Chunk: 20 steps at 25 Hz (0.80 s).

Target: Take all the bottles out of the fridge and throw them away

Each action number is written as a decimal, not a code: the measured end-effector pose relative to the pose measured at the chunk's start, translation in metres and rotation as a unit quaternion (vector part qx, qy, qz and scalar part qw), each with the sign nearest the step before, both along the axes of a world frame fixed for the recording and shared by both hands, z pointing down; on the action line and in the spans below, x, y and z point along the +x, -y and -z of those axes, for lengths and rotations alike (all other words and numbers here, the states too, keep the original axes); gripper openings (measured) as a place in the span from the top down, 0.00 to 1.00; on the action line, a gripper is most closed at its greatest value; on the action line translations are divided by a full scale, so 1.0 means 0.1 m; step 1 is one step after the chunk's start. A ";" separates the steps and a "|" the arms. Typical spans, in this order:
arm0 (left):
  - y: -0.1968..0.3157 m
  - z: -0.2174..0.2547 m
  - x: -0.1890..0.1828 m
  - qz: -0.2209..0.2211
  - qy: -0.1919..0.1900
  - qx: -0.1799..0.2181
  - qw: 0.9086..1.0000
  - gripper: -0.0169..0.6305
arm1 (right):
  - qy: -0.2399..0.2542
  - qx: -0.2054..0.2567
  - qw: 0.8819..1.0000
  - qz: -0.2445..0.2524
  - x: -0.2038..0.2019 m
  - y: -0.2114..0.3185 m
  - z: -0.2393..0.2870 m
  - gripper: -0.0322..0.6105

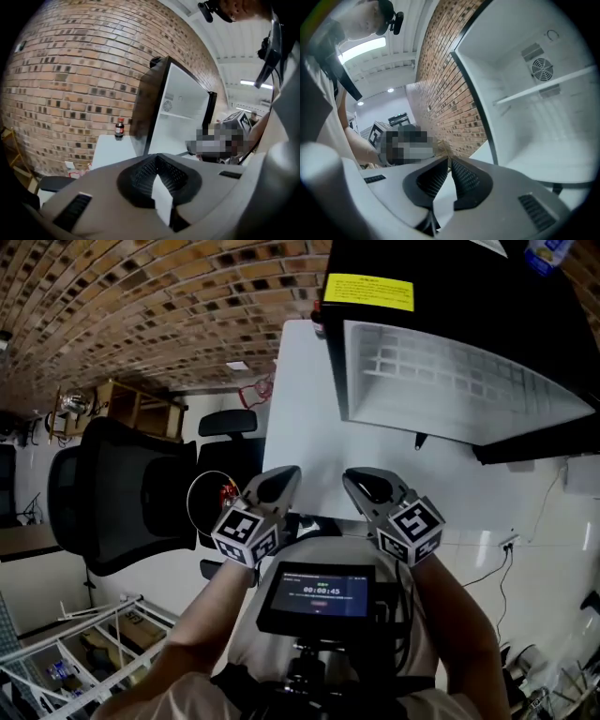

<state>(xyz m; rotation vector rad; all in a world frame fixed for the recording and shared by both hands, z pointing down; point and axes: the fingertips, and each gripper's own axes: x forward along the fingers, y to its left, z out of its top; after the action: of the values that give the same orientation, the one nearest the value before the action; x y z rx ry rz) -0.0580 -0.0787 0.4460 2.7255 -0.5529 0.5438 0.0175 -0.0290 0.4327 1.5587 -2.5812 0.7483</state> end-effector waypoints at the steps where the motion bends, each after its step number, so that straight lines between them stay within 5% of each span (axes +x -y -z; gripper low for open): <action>1: -0.05 0.05 0.14 -0.011 -0.003 0.003 1.000 0.96 | 0.002 0.003 1.000 -0.012 0.11 -0.03 0.03 0.94; 11: -0.44 0.35 1.25 -0.096 -0.019 0.009 0.995 0.96 | 0.003 0.021 0.995 -0.093 1.04 -0.41 0.18 0.94; 20: -0.53 0.63 1.79 -0.096 -0.079 0.014 0.992 0.96 | 0.004 0.061 0.987 -0.146 1.58 -0.56 0.44 0.94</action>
<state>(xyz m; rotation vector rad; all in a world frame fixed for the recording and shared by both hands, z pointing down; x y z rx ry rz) 0.1209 -0.0252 0.3830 2.8348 -0.2622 0.3615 0.1757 0.0268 0.3891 2.0038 -2.4751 0.6236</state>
